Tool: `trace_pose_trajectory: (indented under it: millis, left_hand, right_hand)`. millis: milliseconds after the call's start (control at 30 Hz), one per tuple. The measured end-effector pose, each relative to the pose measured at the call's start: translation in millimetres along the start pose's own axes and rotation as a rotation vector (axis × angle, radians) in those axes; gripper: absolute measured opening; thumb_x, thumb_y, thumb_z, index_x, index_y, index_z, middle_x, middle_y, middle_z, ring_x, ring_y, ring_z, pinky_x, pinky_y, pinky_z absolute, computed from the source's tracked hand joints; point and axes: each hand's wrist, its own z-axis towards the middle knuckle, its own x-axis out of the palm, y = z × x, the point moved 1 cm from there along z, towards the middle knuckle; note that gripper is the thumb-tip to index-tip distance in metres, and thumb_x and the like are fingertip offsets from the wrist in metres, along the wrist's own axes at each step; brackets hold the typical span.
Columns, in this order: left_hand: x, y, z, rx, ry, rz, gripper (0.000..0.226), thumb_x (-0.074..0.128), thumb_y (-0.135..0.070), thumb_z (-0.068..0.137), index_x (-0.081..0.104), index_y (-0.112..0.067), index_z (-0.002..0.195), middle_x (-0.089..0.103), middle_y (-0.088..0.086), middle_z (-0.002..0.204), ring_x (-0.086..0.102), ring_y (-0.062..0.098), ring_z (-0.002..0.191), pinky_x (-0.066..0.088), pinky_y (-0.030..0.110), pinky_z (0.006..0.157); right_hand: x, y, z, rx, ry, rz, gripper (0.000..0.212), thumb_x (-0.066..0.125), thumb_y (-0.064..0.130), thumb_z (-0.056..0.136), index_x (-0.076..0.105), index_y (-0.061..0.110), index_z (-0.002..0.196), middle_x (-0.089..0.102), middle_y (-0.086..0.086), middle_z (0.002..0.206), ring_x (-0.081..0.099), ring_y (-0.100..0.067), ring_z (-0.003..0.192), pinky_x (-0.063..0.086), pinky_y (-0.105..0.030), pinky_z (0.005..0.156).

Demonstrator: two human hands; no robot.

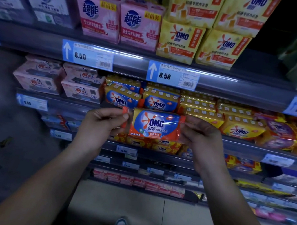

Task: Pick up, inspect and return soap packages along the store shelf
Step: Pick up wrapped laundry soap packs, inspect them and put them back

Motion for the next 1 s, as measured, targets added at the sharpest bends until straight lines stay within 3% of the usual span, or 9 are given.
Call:
trace_pose_trajectory:
  millis: [133,267,333,467,533,700,800,900,1000]
  left_hand:
    - [10.9,-3.3,1.2,0.011,0.075,-0.144,0.031,0.068,-0.002,0.092,0.082,-0.024,0.077,0.081,-0.004,0.090,0.077,0.008,0.086,0.059,0.020,0.067]
    - [20.1,-2.9,3.7,0.127,0.100,-0.138,0.033,0.066,0.001,0.093,0.082,-0.025,0.081,0.079,-0.004,0.086,0.077,0.012,0.089,0.061,0.026,0.079]
    - [22.2,-0.8,3.1,0.202,0.115,-0.088,0.034,0.066,0.001,0.093,0.083,-0.028,0.086,0.079,0.000,0.095,0.074,0.017,0.096,0.059,0.031,0.088]
    - [20.8,3.1,7.1,0.315,0.048,0.014,0.036,0.072,0.001,0.089,0.082,-0.033,0.085,0.069,0.002,0.125,0.064,0.020,0.120,0.052,0.036,0.099]
    - [19.8,4.5,9.2,0.320,0.069,-0.033,0.045,0.068,0.009,0.088,0.081,-0.034,0.084,0.070,-0.007,0.121,0.067,0.012,0.115,0.054,0.029,0.094]
    - [20.8,5.9,12.3,0.266,0.120,-0.142,0.054,0.057,0.021,0.090,0.079,-0.028,0.085,0.069,0.002,0.125,0.071,0.010,0.109,0.056,0.028,0.096]
    - [22.2,4.4,12.8,0.276,0.103,-0.098,0.042,0.060,0.004,0.098,0.079,-0.034,0.098,0.076,-0.006,0.108,0.072,0.008,0.104,0.056,0.025,0.091]
    - [25.9,2.3,13.3,0.239,0.097,-0.120,0.028,0.064,-0.021,0.097,0.074,-0.039,0.116,0.071,0.003,0.127,0.070,0.014,0.115,0.058,0.027,0.092]
    - [29.8,6.3,16.9,0.246,0.081,0.005,0.036,0.062,-0.016,0.101,0.065,-0.041,0.126,0.066,0.001,0.134,0.068,0.018,0.118,0.055,0.043,0.103]
  right_hand:
    - [8.9,-2.5,0.3,-0.032,0.047,-0.035,0.020,0.061,0.003,0.100,0.077,0.015,0.097,0.082,-0.003,0.093,0.079,-0.015,0.085,0.062,-0.023,0.069]
    - [15.0,-3.6,1.2,0.028,0.032,0.125,0.023,0.059,0.017,0.104,0.077,0.027,0.093,0.079,-0.002,0.108,0.075,-0.022,0.105,0.062,-0.031,0.082]
    - [16.7,-2.8,2.9,0.052,0.057,0.243,0.021,0.063,0.021,0.101,0.075,0.027,0.084,0.075,-0.002,0.110,0.072,-0.024,0.111,0.061,-0.034,0.089]
    - [20.9,-6.5,2.1,-0.025,0.075,0.301,0.016,0.063,-0.004,0.095,0.064,0.011,0.093,0.061,-0.011,0.104,0.068,-0.022,0.102,0.061,-0.031,0.088]
    - [21.2,-8.1,2.5,-0.075,0.103,0.305,0.025,0.062,-0.013,0.092,0.063,0.012,0.092,0.064,-0.003,0.108,0.066,-0.017,0.100,0.060,-0.030,0.086]
    - [22.3,-5.5,6.4,-0.184,0.176,0.283,0.036,0.059,-0.021,0.088,0.060,0.014,0.088,0.071,0.008,0.119,0.066,-0.016,0.112,0.058,-0.033,0.090]
    - [23.1,-3.2,8.0,-0.195,0.156,0.249,0.030,0.064,-0.010,0.092,0.068,0.019,0.094,0.070,0.007,0.101,0.065,-0.017,0.102,0.057,-0.038,0.094]
    - [23.6,-3.4,7.4,-0.167,0.129,0.199,0.028,0.064,-0.001,0.096,0.071,0.022,0.112,0.069,0.007,0.096,0.069,-0.014,0.099,0.058,-0.028,0.084]
    - [23.4,-7.0,7.8,-0.158,0.083,0.076,0.035,0.058,0.004,0.100,0.064,0.017,0.133,0.073,0.010,0.102,0.071,-0.012,0.105,0.059,-0.024,0.076]
